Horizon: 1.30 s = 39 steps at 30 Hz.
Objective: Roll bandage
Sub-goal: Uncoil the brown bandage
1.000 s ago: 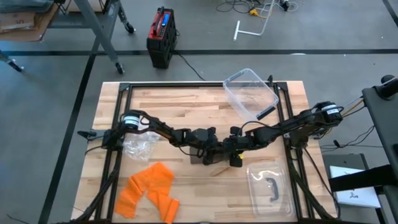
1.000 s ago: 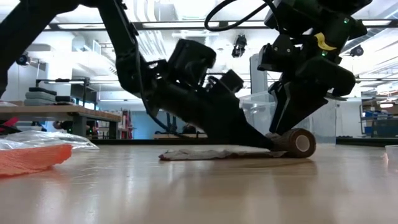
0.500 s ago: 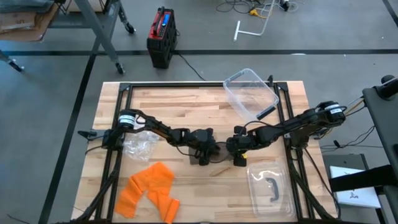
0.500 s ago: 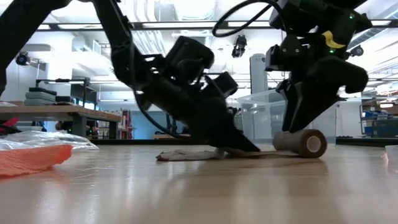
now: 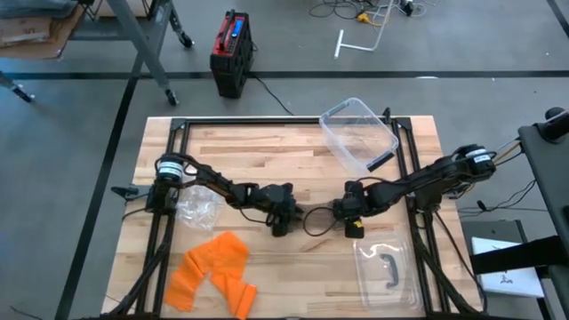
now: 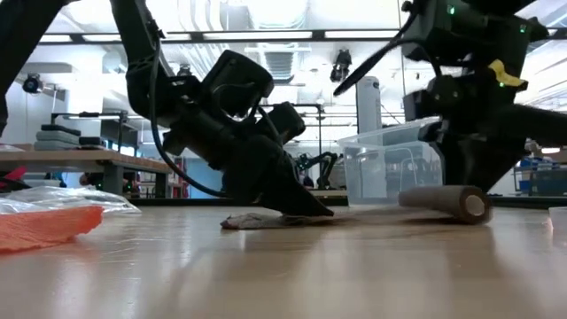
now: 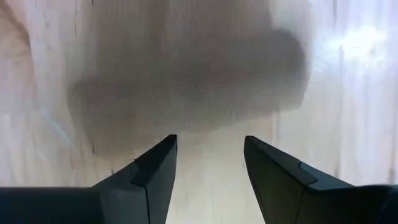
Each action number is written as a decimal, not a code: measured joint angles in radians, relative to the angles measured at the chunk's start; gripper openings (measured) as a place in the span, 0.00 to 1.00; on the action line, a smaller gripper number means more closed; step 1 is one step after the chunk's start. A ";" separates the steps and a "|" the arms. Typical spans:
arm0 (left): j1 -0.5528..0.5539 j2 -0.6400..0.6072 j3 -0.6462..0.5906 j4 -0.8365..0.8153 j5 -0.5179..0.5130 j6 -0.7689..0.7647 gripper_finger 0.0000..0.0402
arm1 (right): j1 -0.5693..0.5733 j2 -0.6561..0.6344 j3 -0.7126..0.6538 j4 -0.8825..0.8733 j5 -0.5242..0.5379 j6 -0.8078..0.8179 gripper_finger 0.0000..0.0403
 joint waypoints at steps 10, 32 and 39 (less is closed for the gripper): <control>0.000 0.002 0.005 0.019 -0.001 -0.009 0.28 | 0.000 -0.032 0.007 0.076 0.025 0.015 0.45; 0.000 -0.040 0.002 -0.022 -0.005 0.019 0.26 | 0.020 0.231 0.125 0.523 0.104 0.137 0.45; 0.000 -0.130 -0.016 -0.091 -0.007 0.061 0.30 | 0.024 0.208 0.126 0.476 0.123 0.112 0.45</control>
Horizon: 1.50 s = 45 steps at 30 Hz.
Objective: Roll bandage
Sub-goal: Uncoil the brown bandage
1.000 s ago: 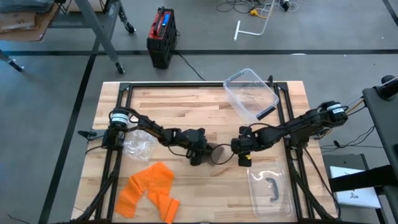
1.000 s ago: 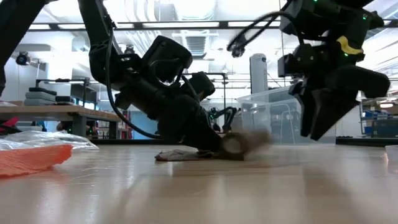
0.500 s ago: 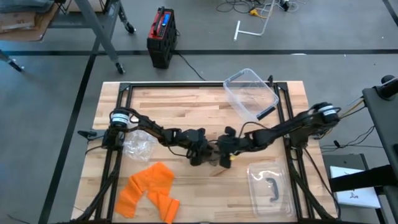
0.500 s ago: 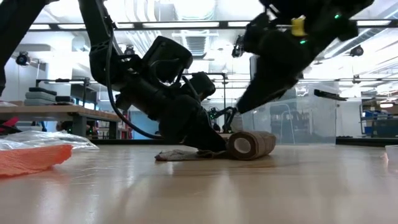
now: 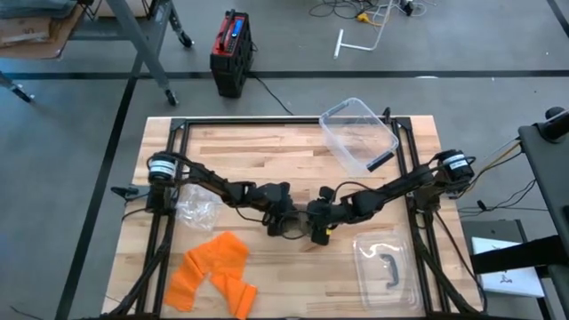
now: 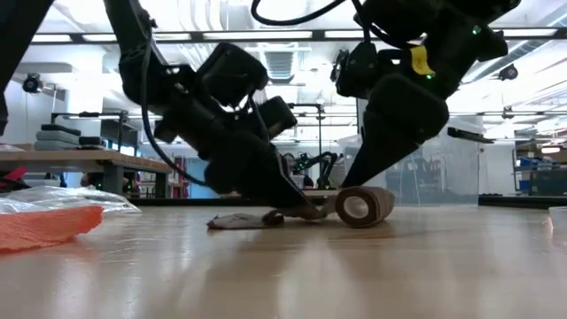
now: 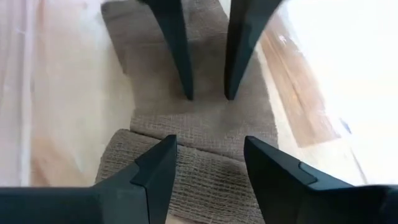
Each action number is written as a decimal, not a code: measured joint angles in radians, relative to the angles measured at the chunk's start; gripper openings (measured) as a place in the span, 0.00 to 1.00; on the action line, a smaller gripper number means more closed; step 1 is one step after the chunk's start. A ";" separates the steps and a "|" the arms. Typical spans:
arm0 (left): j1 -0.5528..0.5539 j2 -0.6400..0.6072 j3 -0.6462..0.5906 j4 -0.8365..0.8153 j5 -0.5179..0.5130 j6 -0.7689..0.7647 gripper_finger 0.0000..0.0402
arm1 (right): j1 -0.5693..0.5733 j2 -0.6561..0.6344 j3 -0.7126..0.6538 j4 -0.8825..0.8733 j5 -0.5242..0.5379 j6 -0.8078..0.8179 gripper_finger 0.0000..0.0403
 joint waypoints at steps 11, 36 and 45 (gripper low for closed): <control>-0.002 -0.298 -0.047 -0.317 0.000 -0.046 0.34 | -0.005 -0.002 -0.002 -0.020 0.012 -0.022 0.45; -0.042 -0.401 -0.280 -0.433 -0.128 -0.178 0.27 | -0.011 -0.004 -0.007 -0.033 0.009 -0.032 0.45; -0.042 -0.489 -0.210 -0.344 -0.135 -0.144 0.27 | -0.011 -0.003 -0.008 -0.031 0.009 -0.029 0.45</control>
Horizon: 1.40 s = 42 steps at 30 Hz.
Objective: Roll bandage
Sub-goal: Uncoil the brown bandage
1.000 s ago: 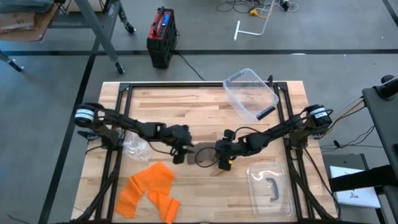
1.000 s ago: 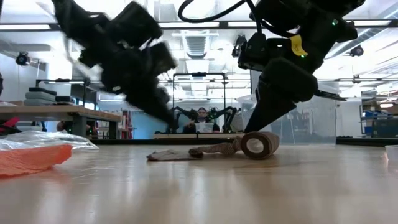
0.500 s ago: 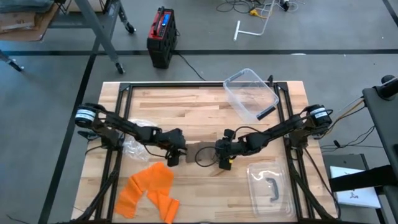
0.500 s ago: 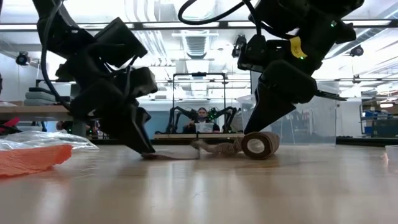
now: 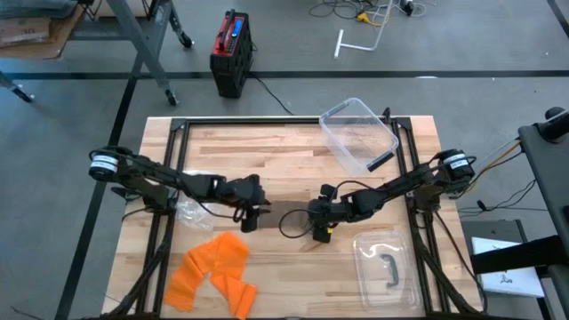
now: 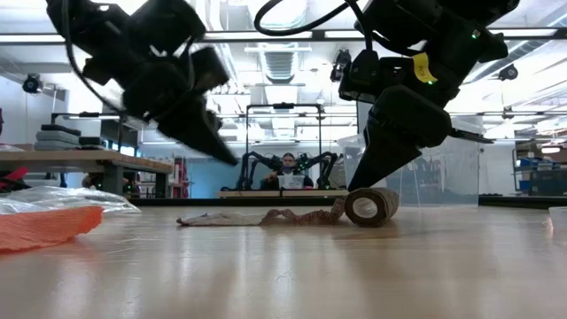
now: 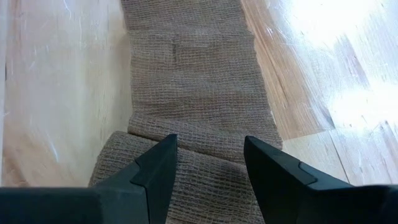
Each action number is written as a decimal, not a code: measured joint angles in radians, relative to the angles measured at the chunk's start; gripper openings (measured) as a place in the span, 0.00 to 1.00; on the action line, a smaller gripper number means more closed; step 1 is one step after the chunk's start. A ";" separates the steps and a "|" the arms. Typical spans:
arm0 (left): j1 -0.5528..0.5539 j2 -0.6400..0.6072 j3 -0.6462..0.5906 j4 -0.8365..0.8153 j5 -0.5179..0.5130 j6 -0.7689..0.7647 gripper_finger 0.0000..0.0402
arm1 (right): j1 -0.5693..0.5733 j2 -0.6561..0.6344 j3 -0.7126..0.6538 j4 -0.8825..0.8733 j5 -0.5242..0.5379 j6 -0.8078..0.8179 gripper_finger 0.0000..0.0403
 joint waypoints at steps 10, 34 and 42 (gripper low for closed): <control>-0.004 0.247 0.018 0.070 0.004 -0.041 0.24 | 0.001 -0.006 0.000 -0.027 -0.006 0.000 0.45; 0.000 0.050 0.005 -0.144 -0.103 0.151 0.27 | 0.000 -0.014 0.000 0.192 0.008 -0.066 0.45; -0.002 0.072 0.037 -0.065 -0.073 0.125 0.27 | -0.011 0.087 0.016 0.461 0.028 -0.053 0.45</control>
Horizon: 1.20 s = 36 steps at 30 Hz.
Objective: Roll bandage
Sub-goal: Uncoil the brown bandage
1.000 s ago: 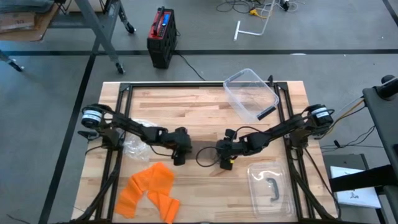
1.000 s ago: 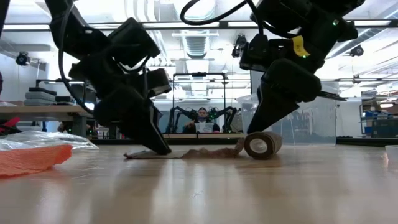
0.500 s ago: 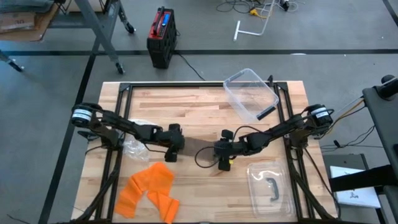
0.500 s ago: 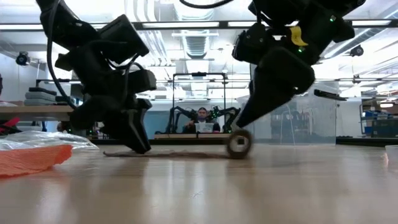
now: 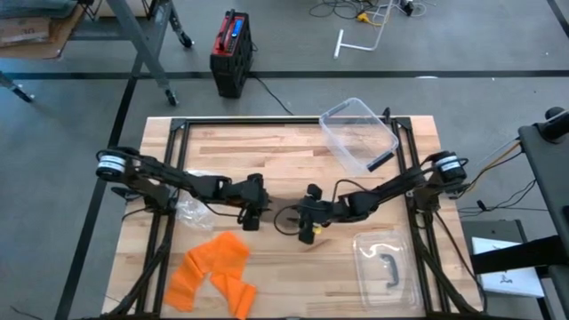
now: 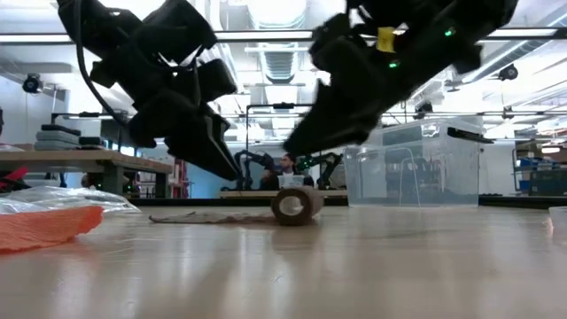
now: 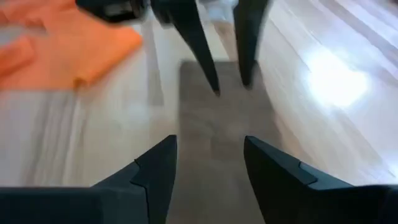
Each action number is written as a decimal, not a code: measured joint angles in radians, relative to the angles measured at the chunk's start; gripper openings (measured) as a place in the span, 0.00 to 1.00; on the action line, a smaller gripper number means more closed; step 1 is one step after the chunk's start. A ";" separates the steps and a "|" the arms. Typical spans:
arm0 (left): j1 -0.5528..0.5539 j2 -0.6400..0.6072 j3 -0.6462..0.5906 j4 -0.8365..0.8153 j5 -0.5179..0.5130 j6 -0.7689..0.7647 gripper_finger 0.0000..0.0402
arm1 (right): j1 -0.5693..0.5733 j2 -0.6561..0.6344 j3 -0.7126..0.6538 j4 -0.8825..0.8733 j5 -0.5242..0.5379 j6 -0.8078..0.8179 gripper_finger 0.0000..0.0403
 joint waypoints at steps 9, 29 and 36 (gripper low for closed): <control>-0.004 0.093 -0.019 0.052 0.001 -0.060 0.24 | -0.020 0.134 0.154 -0.253 0.001 0.003 0.45; -0.002 0.119 -0.136 0.124 -0.002 -0.102 0.25 | 0.014 -0.081 0.086 -0.636 -0.036 0.060 0.45; -0.001 0.115 -0.128 0.136 -0.002 -0.102 0.27 | 0.011 -0.098 0.075 -0.587 -0.028 0.053 0.45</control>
